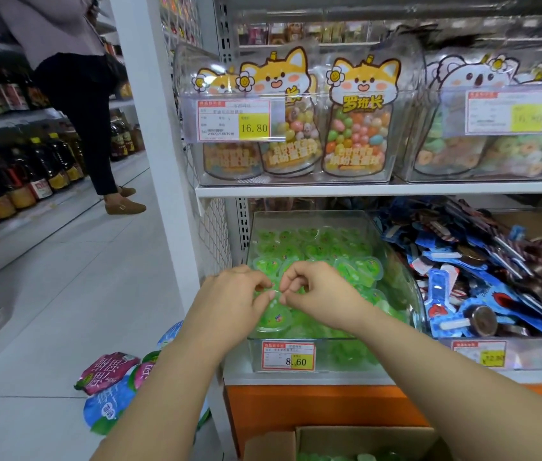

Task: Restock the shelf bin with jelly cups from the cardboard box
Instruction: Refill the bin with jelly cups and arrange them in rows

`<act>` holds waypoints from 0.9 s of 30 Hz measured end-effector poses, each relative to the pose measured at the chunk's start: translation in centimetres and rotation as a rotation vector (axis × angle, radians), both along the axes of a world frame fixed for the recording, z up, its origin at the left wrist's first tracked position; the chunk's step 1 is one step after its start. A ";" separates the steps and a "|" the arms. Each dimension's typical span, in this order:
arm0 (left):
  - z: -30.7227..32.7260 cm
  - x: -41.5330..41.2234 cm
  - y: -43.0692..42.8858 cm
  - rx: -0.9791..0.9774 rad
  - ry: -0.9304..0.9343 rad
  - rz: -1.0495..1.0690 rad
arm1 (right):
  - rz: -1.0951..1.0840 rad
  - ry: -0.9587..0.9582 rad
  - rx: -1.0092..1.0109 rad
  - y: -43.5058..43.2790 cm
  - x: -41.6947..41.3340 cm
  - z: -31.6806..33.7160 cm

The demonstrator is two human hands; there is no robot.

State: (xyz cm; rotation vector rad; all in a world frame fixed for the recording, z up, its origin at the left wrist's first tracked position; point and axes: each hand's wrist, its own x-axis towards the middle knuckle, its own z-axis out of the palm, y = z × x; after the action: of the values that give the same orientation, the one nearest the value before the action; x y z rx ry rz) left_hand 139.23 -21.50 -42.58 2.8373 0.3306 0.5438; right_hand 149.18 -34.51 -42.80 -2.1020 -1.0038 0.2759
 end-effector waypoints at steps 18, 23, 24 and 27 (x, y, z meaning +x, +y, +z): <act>0.1 5.7 -5.1 -1.064 -0.336 0.107 | -0.233 0.318 0.377 -4.2 3.0 1.8; -0.2 5.8 -4.7 -0.784 -0.203 0.067 | -0.308 0.380 0.311 -4.2 4.7 1.5; -0.4 5.6 -4.1 -0.529 -0.138 0.092 | -0.316 0.409 0.262 -4.1 4.9 1.5; -1.1 4.9 -3.2 0.034 0.075 0.100 | -0.339 0.357 0.033 -3.8 5.5 1.8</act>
State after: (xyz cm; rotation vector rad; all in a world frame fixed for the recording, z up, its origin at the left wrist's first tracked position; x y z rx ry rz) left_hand 144.16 -24.67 -43.64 2.8916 0.4840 0.4677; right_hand 154.67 -38.30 -41.00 -2.0565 -0.4328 0.4390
